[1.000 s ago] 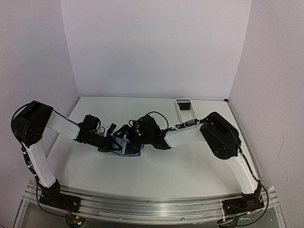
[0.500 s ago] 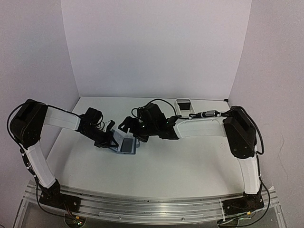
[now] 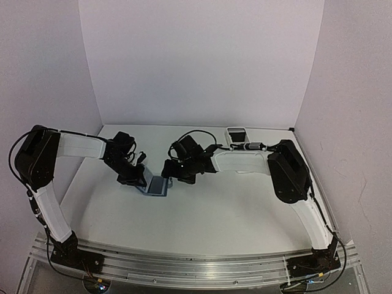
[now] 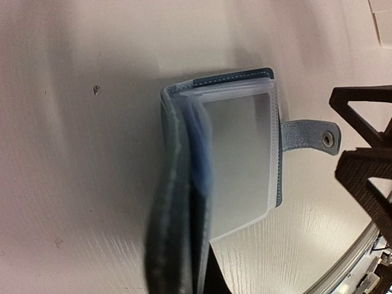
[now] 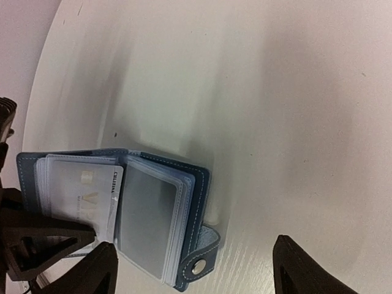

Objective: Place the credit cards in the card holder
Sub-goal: Pick up the card holder from the center of the board.

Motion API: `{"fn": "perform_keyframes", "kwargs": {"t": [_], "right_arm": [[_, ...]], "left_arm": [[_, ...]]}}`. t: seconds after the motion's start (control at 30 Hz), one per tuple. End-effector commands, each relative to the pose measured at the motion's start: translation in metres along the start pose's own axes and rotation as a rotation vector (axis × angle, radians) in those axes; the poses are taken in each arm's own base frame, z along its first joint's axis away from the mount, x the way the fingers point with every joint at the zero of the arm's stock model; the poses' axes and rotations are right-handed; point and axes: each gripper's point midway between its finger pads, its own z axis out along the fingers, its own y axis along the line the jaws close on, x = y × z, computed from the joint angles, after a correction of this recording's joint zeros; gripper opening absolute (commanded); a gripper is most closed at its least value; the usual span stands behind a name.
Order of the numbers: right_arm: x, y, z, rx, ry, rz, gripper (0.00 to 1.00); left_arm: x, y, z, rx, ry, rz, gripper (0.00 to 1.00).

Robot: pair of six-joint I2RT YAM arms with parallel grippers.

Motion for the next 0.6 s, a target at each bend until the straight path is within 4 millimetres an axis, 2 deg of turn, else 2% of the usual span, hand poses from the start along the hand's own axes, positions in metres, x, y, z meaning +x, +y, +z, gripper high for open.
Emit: {"fn": "perform_keyframes", "kwargs": {"t": [0.0,0.17,0.2,0.23,0.3,0.37,0.57], "right_arm": [[0.008,0.017,0.014,-0.060,0.054,-0.028,0.76],[0.014,0.018,0.024,-0.081,0.080,-0.013,0.53],[0.015,0.017,0.024,-0.081,0.081,-0.011,0.51],[0.018,0.016,0.027,-0.081,0.090,-0.003,0.41],[0.019,0.013,0.028,-0.077,0.094,0.003,0.32],[0.019,0.014,0.028,-0.080,0.092,0.002,0.23],[0.020,0.011,0.027,-0.090,0.103,0.016,0.13]], "left_arm": [[-0.010,0.002,-0.002,-0.051,0.013,0.023,0.04],[-0.015,0.003,0.001,-0.067,0.026,0.015,0.10],[-0.015,0.003,0.001,-0.069,0.030,0.013,0.10],[-0.020,-0.001,0.000,-0.071,0.029,0.024,0.14],[-0.024,-0.007,-0.001,-0.082,0.024,0.052,0.22],[-0.028,-0.017,-0.003,-0.074,0.016,0.080,0.25],[-0.034,-0.056,-0.004,-0.013,0.003,0.148,0.29]]}}
